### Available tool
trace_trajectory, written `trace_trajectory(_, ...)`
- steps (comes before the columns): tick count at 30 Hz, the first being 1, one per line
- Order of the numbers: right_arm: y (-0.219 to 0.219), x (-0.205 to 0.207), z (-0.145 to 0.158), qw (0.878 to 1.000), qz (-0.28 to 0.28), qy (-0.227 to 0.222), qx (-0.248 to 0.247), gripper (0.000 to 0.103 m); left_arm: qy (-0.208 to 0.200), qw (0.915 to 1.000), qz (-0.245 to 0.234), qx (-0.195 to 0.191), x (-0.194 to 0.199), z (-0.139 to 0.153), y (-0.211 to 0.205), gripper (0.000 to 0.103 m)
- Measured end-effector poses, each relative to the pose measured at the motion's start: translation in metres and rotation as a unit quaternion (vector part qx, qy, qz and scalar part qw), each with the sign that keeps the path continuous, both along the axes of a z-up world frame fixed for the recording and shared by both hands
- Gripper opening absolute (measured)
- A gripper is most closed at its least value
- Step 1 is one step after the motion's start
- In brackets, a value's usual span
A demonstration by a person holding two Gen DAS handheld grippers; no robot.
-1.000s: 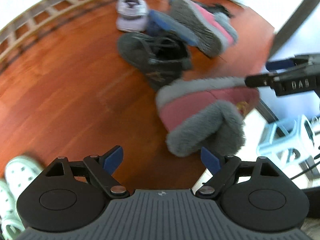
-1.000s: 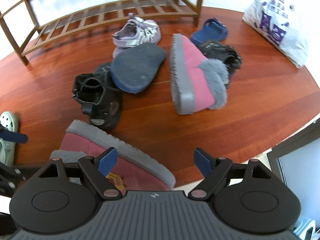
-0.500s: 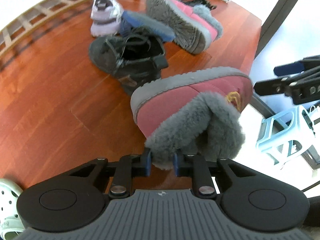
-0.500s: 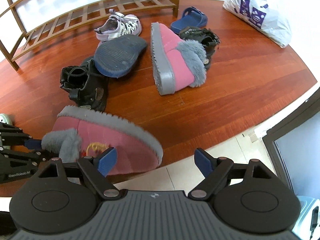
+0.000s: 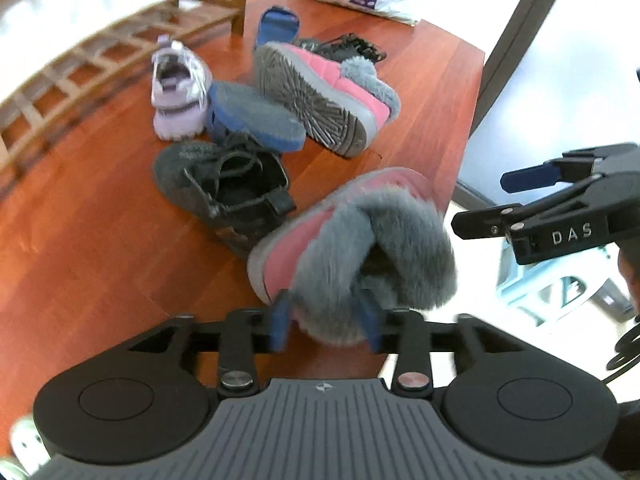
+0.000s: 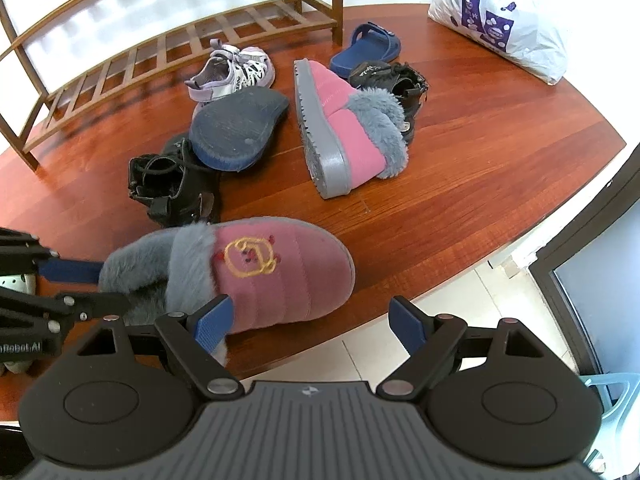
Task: Organize scattered shoes
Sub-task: 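Grasp a pink fur-trimmed slipper with the left tool, then grasp the second pink fur-trimmed slipper with the right tool while the left tool carries its slipper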
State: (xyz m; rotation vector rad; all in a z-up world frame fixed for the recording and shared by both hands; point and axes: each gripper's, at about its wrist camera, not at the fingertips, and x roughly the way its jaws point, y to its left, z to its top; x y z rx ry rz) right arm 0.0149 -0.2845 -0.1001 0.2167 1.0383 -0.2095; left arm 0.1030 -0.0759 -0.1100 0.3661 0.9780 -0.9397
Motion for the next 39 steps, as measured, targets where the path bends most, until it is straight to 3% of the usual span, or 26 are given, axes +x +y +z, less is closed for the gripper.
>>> trace_trajectory(12, -0.016, 0.005, -0.01, 1.0, -0.015, 0.01, 0.006, 0.089, -0.053, 0.9961, -0.057, 0.042, 0.006, -0.022, -0.035, 0.065)
trace_trajectory(14, -0.02, 0.007, -0.011, 1.0, -0.015, 0.012, 0.005, 0.089, -0.067, 0.9947, -0.059, 0.051, 0.006, -0.025, -0.042, 0.058)
trace_trajectory(16, -0.024, 0.009, -0.012, 1.0, -0.016, 0.013, 0.004, 0.089, -0.085, 0.9931, -0.055, 0.061, 0.006, -0.026, -0.046, 0.045)
trace_trajectory(17, -0.026, 0.01, -0.012, 1.0, -0.017, 0.013, 0.004, 0.089, -0.092, 0.9923, -0.051, 0.065, 0.006, -0.026, -0.048, 0.044)
trace_trajectory(22, -0.039, 0.023, -0.013, 1.0, -0.014, 0.012, 0.002, 0.089, -0.071, 0.9948, -0.002, 0.073, 0.012, -0.025, -0.039, 0.02)
trace_trajectory(27, -0.049, 0.04, -0.012, 1.0, 0.002, 0.005, -0.001, 0.089, 0.0, 0.995, 0.071, 0.071, 0.023, -0.024, -0.011, 0.019)
trace_trajectory(39, -0.096, 0.095, -0.023, 0.999, 0.035, -0.012, 0.014, 0.089, 0.039, 0.9824, 0.163, 0.082, 0.02, -0.02, 0.029, 0.02)
